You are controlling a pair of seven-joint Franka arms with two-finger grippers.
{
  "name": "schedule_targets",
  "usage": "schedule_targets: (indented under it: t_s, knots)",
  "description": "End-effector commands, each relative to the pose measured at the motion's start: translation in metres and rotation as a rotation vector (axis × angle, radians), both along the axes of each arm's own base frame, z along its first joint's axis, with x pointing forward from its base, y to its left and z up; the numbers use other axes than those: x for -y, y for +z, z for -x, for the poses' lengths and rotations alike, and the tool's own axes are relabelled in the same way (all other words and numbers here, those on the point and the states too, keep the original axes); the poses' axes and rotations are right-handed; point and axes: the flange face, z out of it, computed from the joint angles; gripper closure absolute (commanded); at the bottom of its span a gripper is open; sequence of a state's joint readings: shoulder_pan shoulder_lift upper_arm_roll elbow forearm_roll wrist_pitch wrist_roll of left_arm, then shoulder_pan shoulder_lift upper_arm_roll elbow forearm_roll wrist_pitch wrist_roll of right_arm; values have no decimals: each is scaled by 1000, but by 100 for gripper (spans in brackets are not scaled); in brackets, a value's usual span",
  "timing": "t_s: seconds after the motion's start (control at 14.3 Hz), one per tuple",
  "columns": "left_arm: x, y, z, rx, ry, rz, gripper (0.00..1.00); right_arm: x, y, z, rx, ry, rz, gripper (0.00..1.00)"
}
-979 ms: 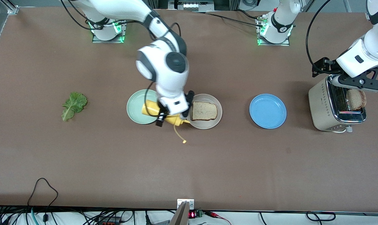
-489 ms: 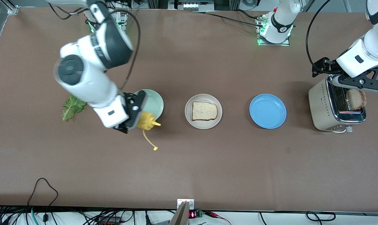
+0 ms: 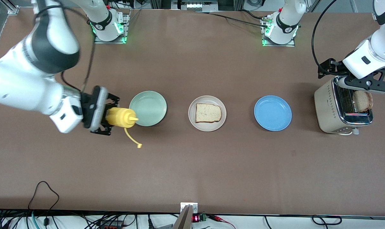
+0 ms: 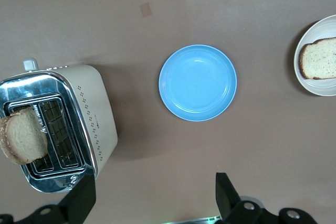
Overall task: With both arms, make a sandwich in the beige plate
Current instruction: 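Carry the yellow bottle back beside the lettuce leaf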
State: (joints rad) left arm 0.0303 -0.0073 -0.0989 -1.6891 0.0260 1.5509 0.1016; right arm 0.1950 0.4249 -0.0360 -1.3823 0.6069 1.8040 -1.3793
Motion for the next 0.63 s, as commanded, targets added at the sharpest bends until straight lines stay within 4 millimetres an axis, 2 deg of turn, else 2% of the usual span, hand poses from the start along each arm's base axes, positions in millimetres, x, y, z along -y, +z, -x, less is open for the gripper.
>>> schedule_targets:
  t_s: [0.0, 0.14, 0.21, 0.35, 0.56]
  knots:
    - [0, 5, 0, -4, 10, 5, 0, 56, -16, 5, 3, 40, -173, 66]
    - [1, 6, 0, -1, 10, 5, 0, 98, -43, 11, 4, 53, -292, 66]
    - [1, 7, 0, 0, 9, 5, 0, 113, -57, 16, 8, 62, -343, 66]
    - [0, 7, 0, 0, 10, 5, 0, 139, -80, 26, 17, 72, -426, 66]
    - [-4, 6, -1, -1, 18, 5, 0, 169, -111, 43, 39, 69, -522, 66]
